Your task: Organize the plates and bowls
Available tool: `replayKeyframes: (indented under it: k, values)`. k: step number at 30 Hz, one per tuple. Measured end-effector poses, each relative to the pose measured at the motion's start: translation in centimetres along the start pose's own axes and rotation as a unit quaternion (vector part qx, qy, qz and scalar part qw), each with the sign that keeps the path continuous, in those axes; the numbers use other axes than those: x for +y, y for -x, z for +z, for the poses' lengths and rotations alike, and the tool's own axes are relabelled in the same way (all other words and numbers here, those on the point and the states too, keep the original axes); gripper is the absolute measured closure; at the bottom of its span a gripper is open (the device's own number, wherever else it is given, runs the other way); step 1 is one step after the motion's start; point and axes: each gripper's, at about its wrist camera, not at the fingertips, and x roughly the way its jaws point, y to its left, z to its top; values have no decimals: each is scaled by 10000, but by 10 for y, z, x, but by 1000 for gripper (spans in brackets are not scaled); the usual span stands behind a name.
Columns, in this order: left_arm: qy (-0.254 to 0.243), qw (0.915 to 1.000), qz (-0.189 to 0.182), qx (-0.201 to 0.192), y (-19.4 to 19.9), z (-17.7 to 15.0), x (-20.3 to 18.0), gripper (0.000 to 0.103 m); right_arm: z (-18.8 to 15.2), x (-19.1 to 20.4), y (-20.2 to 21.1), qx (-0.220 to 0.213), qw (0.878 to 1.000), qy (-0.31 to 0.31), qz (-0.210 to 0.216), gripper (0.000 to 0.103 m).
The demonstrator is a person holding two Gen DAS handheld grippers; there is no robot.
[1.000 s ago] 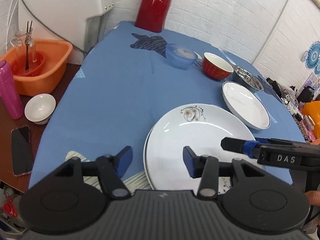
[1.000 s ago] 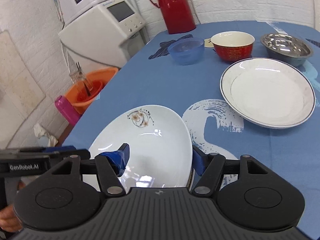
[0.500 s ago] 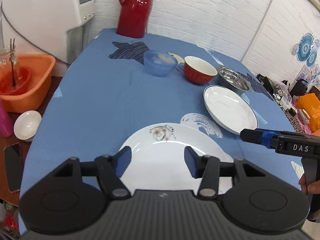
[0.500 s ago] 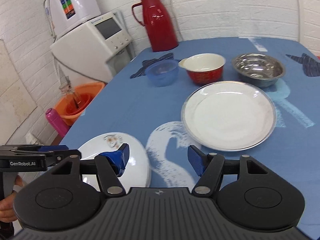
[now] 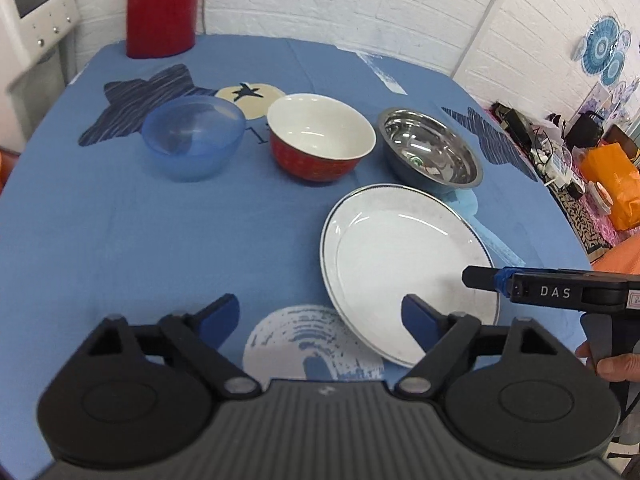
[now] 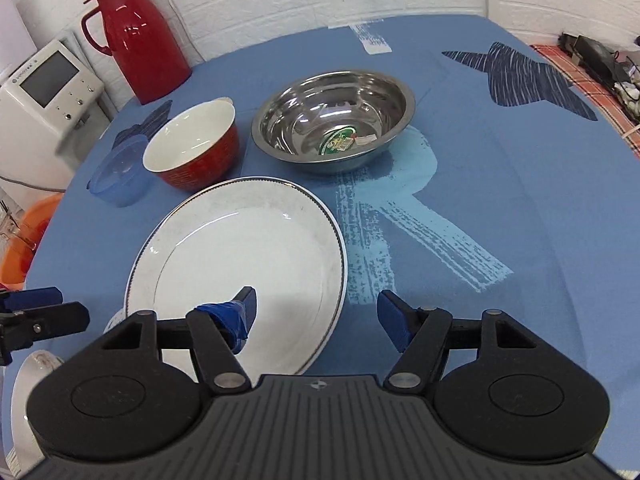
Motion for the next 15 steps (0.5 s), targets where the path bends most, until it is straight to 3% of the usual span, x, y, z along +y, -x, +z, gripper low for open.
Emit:
replayKeyframes:
  k: [5,10,15]
  values:
    - [-47,9997,43,249,-36,13,-2,20,7,8,-23,206,9990,398,-33,48]
    - [-106,9991,-74,395,-53,16,-4,24,0,19,-29,60,9948,1008,-84,45]
    - [-52,9985,-219,494,-62,12,-5,46,6,23,-31,232,9947,984,-160,41]
